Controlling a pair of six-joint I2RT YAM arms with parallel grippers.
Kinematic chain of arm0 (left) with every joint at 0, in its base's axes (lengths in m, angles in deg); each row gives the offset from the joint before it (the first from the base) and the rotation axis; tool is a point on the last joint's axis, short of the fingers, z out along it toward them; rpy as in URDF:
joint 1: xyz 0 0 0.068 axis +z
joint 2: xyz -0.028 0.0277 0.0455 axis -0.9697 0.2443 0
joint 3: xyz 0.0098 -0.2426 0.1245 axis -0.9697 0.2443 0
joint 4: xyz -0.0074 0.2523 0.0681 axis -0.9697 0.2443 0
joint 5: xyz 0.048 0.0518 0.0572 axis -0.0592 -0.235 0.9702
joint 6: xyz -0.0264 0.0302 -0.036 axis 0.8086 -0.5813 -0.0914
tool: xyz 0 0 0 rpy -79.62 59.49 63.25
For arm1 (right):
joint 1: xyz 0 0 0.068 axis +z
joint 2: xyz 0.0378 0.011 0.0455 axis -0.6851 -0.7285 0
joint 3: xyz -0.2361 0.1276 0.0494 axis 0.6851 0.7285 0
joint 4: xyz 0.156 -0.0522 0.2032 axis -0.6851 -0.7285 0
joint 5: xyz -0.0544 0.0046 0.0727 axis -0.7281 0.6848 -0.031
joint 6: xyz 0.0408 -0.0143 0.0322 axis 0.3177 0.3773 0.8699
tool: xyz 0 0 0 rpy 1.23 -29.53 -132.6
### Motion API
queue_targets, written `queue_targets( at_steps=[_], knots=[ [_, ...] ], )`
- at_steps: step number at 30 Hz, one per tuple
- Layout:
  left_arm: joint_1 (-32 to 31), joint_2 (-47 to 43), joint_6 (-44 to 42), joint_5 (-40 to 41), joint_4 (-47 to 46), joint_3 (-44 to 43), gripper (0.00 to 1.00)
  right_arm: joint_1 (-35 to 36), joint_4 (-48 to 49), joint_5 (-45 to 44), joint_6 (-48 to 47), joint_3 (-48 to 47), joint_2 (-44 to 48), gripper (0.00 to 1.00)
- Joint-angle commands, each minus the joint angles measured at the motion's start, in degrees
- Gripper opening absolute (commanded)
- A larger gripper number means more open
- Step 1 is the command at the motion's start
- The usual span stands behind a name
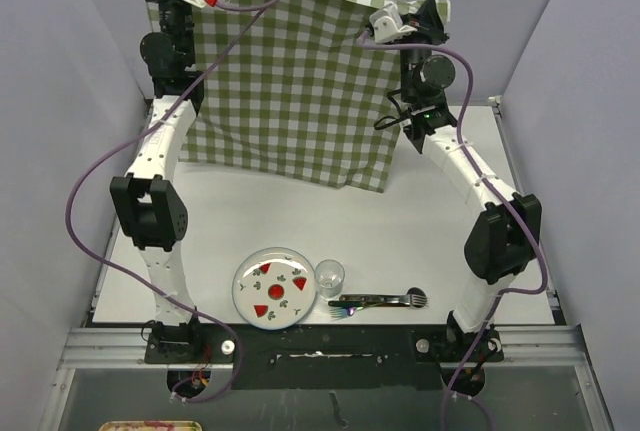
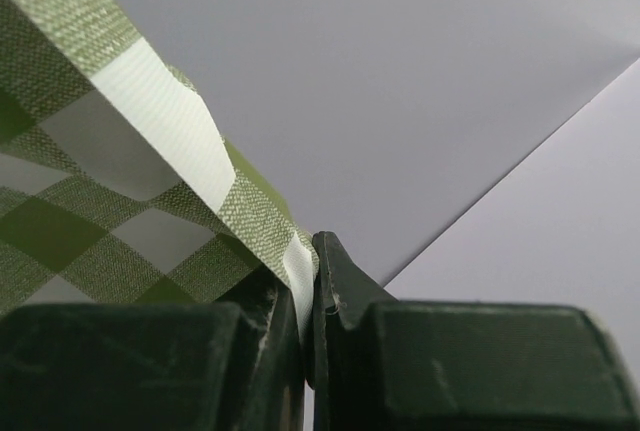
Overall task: Set the dinner table for one person
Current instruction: Flatten out the napkin at the center of the board.
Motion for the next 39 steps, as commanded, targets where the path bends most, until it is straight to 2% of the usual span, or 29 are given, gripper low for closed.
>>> queue_targets(
  at_steps=[1, 5, 9, 12, 15, 19, 30, 39],
  knots=[
    [2.75, -2.43, -2.49, 7.56, -5.05, -0.82, 0.00, -2.96, 5.20, -6.57, 0.48, -1.25, 4.02, 0.00],
    [2.79, -9.78, -1.17, 6.43, -5.30, 7.58, 0.00, -2.87, 0.40, -6.05, 2.90, 0.00, 8.10, 0.00],
    [2.82, -21.07, 2.38, 5.81, 0.34, 17.76, 0.00, -1.99, -5.46, -6.41, 4.50, 1.76, 13.35, 0.00],
    [2.82, -31.20, 2.74, 1.85, 2.59, 28.61, 0.00, -1.53, -6.93, -5.80, 3.53, 5.73, 17.94, 0.00],
    [2.88, -38.90, 3.35, 1.48, 6.59, 35.08, 0.00, -1.62, -8.39, -5.68, 3.18, 9.34, 22.22, 0.00],
    [3.34, -45.24, 5.28, 3.89, 13.30, 35.70, 0.00, -1.77, -12.90, -5.99, 5.12, 11.01, 26.96, 0.00],
    [3.26, -58.86, 5.78, 0.35, 25.66, 41.59, 0.00, -1.83, -21.07, -2.60, 5.03, 13.98, 38.06, 0.00],
    [3.26, -57.99, 4.96, 0.28, 29.64, 40.40, 0.00, -1.89, -24.45, -0.53, 4.46, 13.98, 39.62, 0.00]
  ],
)
